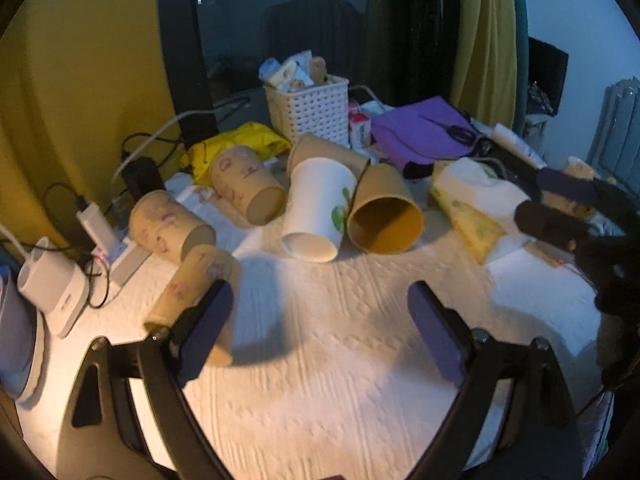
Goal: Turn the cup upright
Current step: 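Move the left tool toward the white leaf-print cup lying on its side, then close the left gripper on the white cup's body and lift it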
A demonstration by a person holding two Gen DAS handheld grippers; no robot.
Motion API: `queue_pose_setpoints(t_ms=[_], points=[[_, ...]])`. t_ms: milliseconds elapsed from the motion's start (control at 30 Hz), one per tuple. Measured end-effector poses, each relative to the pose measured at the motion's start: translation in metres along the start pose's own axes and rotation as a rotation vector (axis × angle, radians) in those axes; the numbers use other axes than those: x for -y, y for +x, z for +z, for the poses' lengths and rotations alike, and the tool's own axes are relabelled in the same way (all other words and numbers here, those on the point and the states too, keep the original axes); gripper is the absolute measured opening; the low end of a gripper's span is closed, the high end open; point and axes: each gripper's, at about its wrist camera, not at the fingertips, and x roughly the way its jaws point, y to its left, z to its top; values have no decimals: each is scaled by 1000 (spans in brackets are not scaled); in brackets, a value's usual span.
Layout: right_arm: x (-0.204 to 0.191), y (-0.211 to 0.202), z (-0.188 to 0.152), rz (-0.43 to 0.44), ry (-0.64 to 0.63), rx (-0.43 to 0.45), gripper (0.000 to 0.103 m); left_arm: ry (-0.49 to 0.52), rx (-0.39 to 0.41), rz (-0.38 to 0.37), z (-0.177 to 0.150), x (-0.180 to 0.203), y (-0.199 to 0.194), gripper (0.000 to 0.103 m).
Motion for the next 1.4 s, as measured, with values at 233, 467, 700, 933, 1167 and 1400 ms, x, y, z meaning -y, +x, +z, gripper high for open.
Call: queue_pose_setpoints(t_ms=[233, 467, 700, 933, 1167, 1400], points=[[17, 32, 12, -20, 15, -36, 82, 25, -52, 15, 19, -2, 41, 90], [28, 59, 19, -22, 38, -79, 82, 43, -87, 59, 31, -11, 70, 90], [35, 67, 24, -13, 54, -71, 82, 121, -132, 82, 40, -7, 94, 82], [38, 68, 25, -16, 68, -68, 82, 137, -200, 64, 41, -6, 113, 58], [40, 63, 26, -16, 82, -68, 82, 103, -179, 40, 41, -12, 106, 57], [31, 49, 25, -22, 81, -58, 82, 78, -128, 19, 35, -11, 72, 56]])
